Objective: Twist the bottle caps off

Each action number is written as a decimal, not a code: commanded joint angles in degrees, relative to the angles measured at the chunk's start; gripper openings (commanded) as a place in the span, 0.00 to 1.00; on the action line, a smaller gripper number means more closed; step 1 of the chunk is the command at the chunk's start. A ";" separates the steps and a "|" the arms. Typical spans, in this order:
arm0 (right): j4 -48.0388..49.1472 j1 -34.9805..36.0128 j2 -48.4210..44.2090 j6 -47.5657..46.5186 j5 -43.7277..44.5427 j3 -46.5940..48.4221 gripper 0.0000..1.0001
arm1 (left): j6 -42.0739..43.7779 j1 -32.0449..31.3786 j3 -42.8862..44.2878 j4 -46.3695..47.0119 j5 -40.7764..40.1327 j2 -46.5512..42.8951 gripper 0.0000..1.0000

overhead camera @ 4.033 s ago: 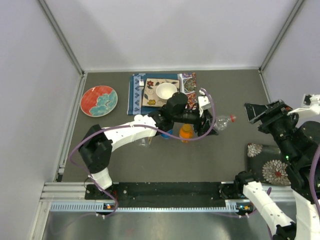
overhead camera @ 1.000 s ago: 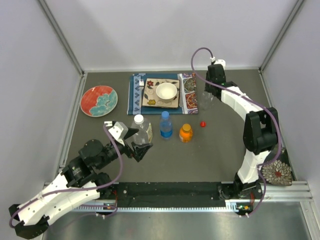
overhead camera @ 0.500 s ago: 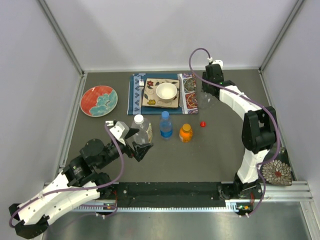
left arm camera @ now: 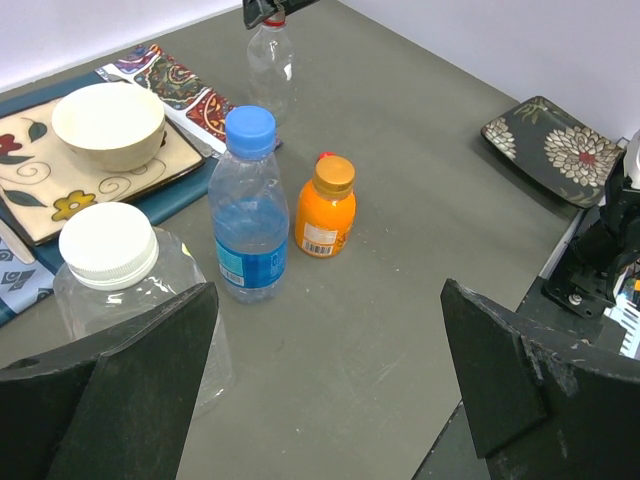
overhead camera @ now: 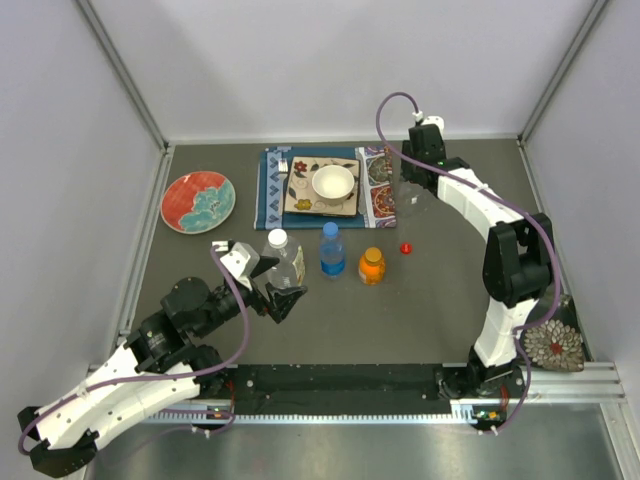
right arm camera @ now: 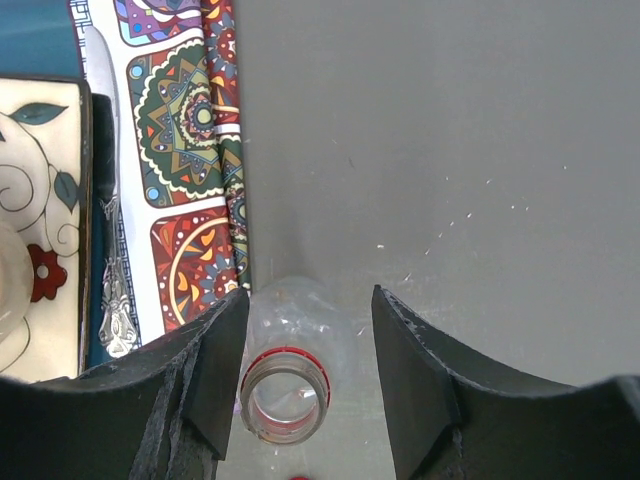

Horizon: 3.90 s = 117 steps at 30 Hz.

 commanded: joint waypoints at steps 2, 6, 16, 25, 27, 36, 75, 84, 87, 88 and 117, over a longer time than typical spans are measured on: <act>0.02 0.68 0.29 0.39 -0.52 2.93 0.53 | -0.81 -0.14 0.60 1.36 1.05 -0.28 0.99; -0.16 0.68 0.55 0.48 -0.52 3.11 0.53 | -0.72 -0.14 0.59 1.18 1.05 -0.45 0.99; -0.95 0.68 1.08 1.53 -1.32 5.30 0.60 | -0.98 -0.22 0.77 1.27 1.14 -0.01 0.99; -1.91 0.94 -1.37 3.20 -2.37 6.97 0.61 | -0.98 -0.14 1.03 1.27 1.05 0.25 0.99; -1.92 1.56 -4.00 4.78 -2.81 7.50 0.61 | -1.07 -0.22 1.30 1.18 0.88 0.25 0.99; -1.65 11.73 -25.01 7.16 -7.55 -5.37 0.61 | -4.05 -0.14 3.31 1.71 -4.21 3.23 0.99; 1.51 29.16 -26.25 15.42 3.61 -33.45 0.54 | -12.67 -0.14 4.37 -3.21 -6.24 4.56 0.99; -1.63 31.43 -35.79 16.92 4.74 -35.13 0.33 | -12.32 -0.14 4.63 -3.65 -6.59 4.12 0.99; -7.33 33.37 -43.26 16.83 4.84 -31.98 0.33 | -11.62 -0.14 5.69 -3.74 -7.56 4.12 0.99; -8.41 33.98 -44.87 16.65 4.14 -31.00 0.33 | -11.36 -0.14 6.04 -3.57 -8.52 4.20 0.99; -12.37 32.58 -49.37 17.00 -30.58 -1.73 0.00 | -12.06 14.63 30.92 11.03 54.49 32.77 0.99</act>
